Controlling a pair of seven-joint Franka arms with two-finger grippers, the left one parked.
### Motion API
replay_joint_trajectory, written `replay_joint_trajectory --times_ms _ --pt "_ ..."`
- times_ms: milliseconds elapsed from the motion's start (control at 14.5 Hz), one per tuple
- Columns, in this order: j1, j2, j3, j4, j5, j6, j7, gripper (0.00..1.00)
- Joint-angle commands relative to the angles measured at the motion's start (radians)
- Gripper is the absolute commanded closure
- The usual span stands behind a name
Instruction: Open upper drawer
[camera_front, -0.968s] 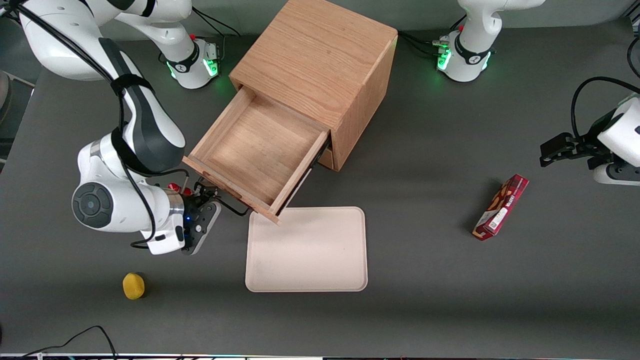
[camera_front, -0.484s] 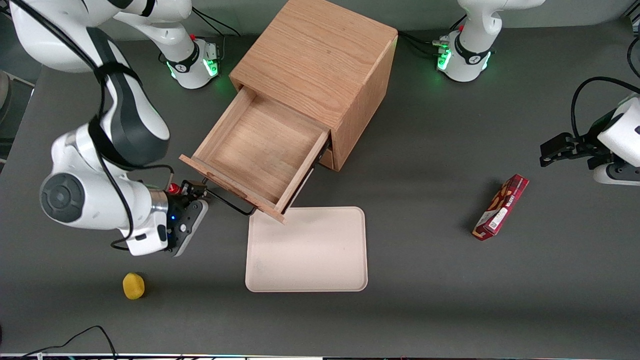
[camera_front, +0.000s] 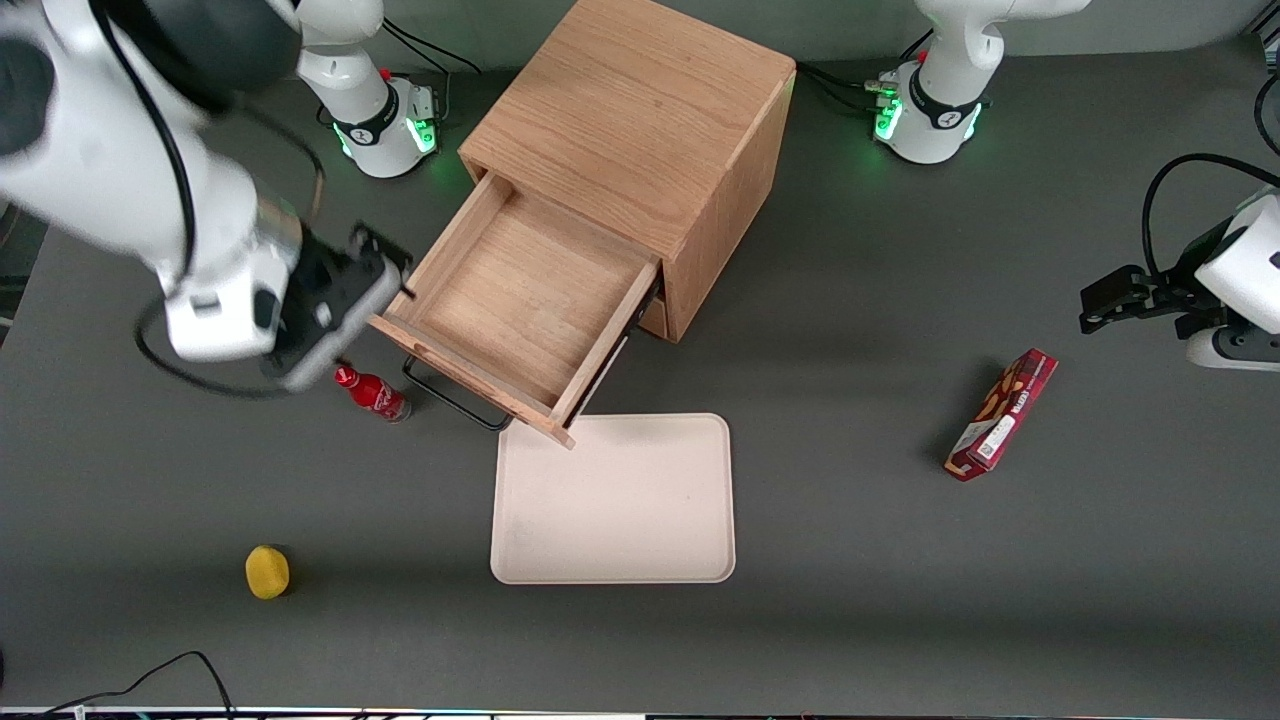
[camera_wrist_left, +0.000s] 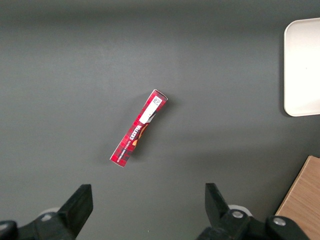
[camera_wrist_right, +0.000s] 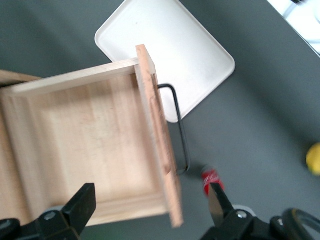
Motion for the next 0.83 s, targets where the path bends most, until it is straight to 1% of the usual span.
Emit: replay_joint_trajectory --times_ms 0,138,207,346,415,484,622,761 --pt "-0.003 -0.07 0.013 -0.024 -0.013 -0.045 0.208 0.0" --pt "-0.01 -0.126 0.001 -0.028 0.005 -0.065 0.374 0.0" --pt "-0.013 -0.16 -0.008 -0.033 -0.005 -0.071 0.473 0.0" --pt "-0.013 -0.212 -0.057 -0.042 -0.013 -0.07 0.644 0.0" --pt "-0.013 -0.229 -0.077 -0.042 -0.012 -0.073 0.669 0.0" --pt "-0.013 -0.244 -0.114 -0.042 -0.006 -0.107 0.655 0.0" --pt "-0.013 -0.261 -0.174 -0.042 -0.002 -0.25 0.649 0.0" --pt "-0.013 -0.265 -0.246 -0.057 0.004 -0.312 0.648 0.0"
